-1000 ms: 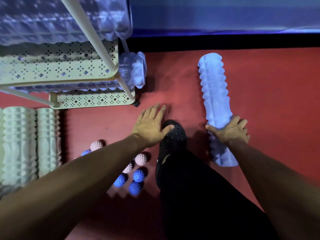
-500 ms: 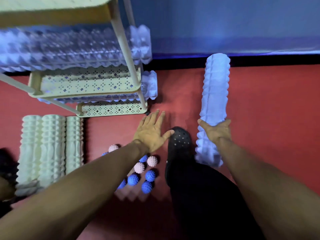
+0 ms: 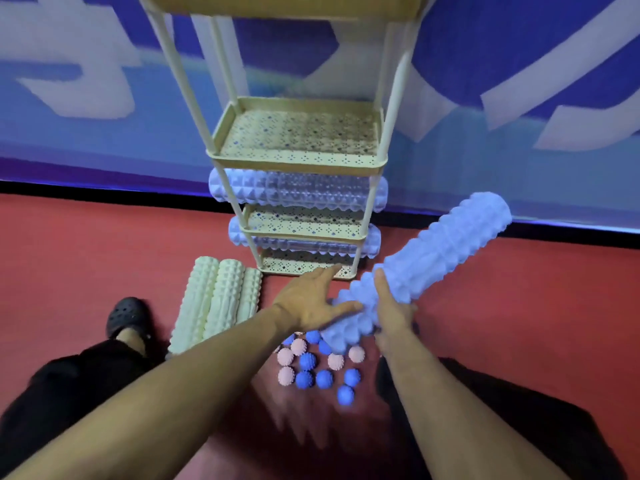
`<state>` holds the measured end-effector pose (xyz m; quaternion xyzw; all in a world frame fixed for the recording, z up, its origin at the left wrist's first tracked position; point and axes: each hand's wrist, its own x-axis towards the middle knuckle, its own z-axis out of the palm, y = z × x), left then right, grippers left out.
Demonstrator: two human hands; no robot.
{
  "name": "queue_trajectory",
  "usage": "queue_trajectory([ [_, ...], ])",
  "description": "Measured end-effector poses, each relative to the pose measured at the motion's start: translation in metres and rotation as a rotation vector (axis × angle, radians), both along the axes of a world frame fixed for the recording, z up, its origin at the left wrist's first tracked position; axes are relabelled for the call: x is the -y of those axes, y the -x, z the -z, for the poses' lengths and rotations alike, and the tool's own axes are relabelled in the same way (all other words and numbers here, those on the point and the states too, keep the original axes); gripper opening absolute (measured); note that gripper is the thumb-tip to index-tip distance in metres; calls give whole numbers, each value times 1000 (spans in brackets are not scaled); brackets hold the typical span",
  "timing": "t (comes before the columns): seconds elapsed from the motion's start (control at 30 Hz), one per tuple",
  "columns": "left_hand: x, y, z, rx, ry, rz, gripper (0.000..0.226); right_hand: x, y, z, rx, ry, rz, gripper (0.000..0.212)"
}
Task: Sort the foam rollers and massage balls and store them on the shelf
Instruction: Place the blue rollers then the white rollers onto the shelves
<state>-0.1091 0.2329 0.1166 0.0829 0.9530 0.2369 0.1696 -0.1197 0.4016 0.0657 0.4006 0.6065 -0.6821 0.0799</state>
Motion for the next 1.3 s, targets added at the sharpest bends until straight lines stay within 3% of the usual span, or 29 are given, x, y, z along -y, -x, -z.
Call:
queue_trajectory([
  [0.07,18,-13,-15,-16,-10,-21,106,26,-17,-20,-78,66,-42,70],
  [0.2,53,-37,-44,-82,20,-9,125,70,-39,-54,-169,172,-52,79],
  [0.33,84,-56,-59,-204,46,-11,114,100,-52,-86,-146,360,-160,54],
  [0.47,105,-64,-81,-228,186,-23,112,129,-67,-105,-165,403,-119,75],
  [0.57,115,-69,-93,-202,244,-13,121,145,-76,-117,-184,427,-24,68],
  [0.77,127,-82,-103,-180,190,-58,113,146,-82,-125,-186,494,-191,58],
  [1.17,181,-38,-58,-240,294,32,111,157,-67,-78,-109,185,-448,64],
  [1.3,199,-15,-42,-271,336,68,108,148,-46,-63,-185,-169,-469,37],
])
